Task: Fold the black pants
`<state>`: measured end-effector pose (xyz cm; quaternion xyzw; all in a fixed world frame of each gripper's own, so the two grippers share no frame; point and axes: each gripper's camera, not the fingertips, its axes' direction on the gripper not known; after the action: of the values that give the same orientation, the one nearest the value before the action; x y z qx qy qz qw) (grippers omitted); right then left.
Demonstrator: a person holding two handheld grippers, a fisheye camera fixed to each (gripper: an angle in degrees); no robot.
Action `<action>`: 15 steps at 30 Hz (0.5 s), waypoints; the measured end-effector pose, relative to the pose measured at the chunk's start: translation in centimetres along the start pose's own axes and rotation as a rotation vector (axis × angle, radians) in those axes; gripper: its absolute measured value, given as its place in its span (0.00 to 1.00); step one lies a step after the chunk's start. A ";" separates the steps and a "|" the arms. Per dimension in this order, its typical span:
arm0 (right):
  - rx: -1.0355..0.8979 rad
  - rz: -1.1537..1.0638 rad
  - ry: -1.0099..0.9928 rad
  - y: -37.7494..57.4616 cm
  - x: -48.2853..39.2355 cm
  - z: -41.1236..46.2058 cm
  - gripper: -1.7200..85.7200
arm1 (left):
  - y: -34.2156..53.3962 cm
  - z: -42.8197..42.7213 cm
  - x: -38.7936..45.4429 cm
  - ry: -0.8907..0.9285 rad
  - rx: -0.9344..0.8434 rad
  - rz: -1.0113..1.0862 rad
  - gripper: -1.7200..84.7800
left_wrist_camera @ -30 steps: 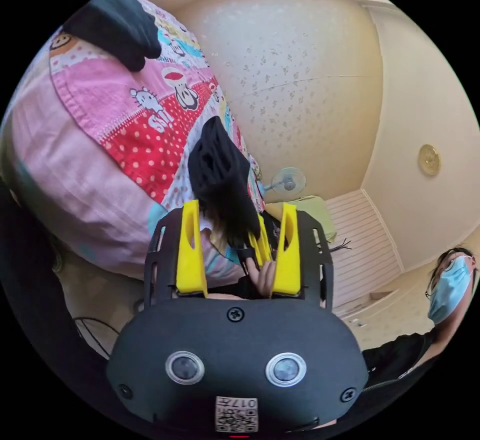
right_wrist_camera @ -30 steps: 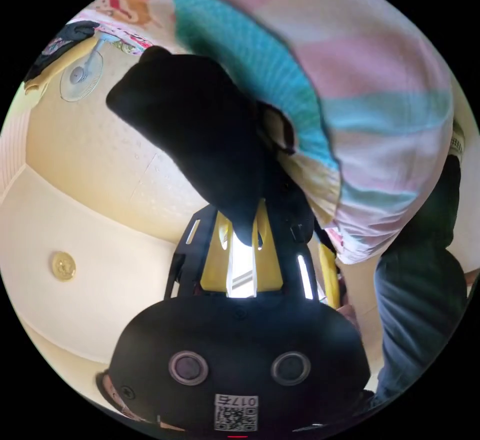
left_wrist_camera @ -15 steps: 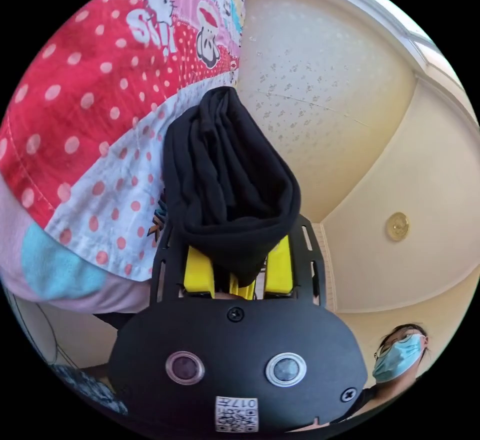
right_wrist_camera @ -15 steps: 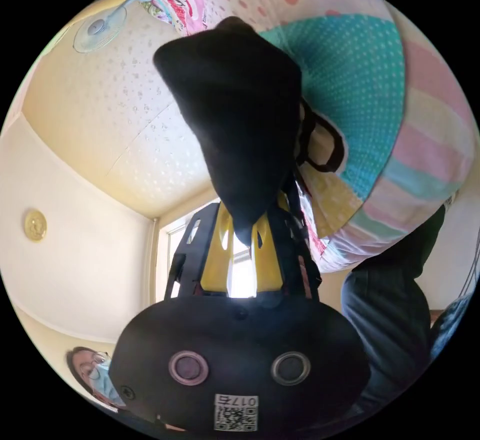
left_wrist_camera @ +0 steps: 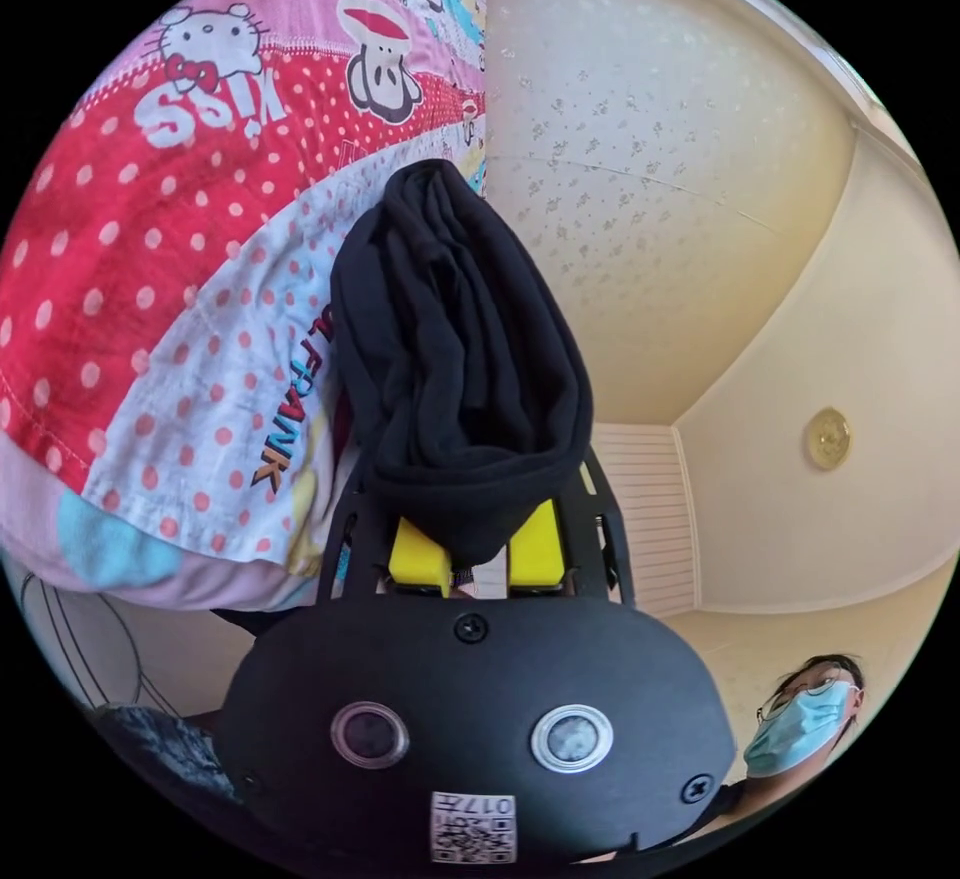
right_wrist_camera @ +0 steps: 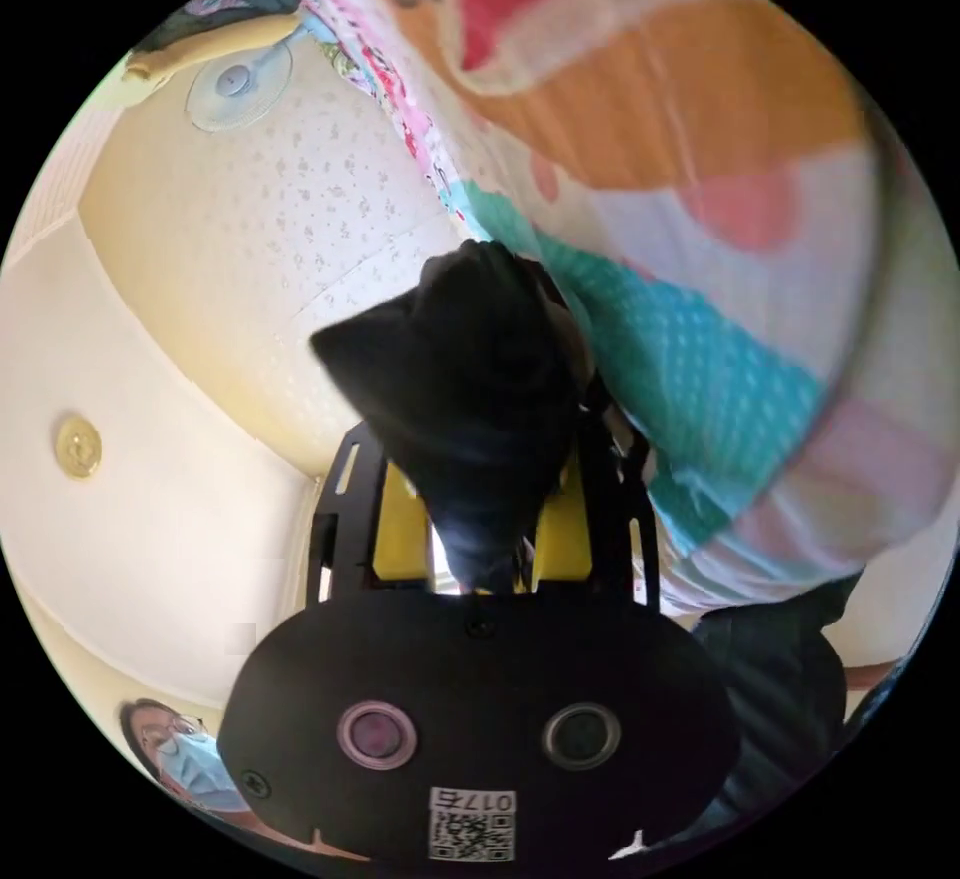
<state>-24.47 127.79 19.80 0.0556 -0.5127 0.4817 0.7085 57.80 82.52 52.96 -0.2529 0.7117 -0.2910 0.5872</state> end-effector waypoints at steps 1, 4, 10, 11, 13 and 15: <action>0.017 0.006 -0.018 -0.4 0.1 0.0 0.20 | -0.2 0.0 0.1 -0.002 0.000 0.001 0.09; 0.041 -0.005 -0.064 -0.7 -0.1 -0.7 0.18 | -1.1 0.1 0.3 0.002 0.009 -0.005 0.09; -0.040 -0.034 -0.096 0.6 -2.7 -3.1 0.15 | -1.7 -1.2 1.0 0.048 -0.012 0.061 0.09; -0.049 -0.030 -0.112 1.0 -3.3 -3.7 0.15 | -1.5 -1.3 1.4 0.069 -0.022 0.072 0.09; -0.059 -0.029 -0.139 1.5 -4.4 -4.4 0.15 | -1.4 -1.2 2.9 0.093 -0.033 0.092 0.09; -0.068 -0.029 -0.180 1.5 -6.0 -4.8 0.15 | -2.0 0.1 7.1 0.059 -0.043 0.201 0.09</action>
<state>-22.39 127.56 12.29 0.0822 -0.5893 0.4467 0.6681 56.61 76.08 49.49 -0.1842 0.7566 -0.2223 0.5867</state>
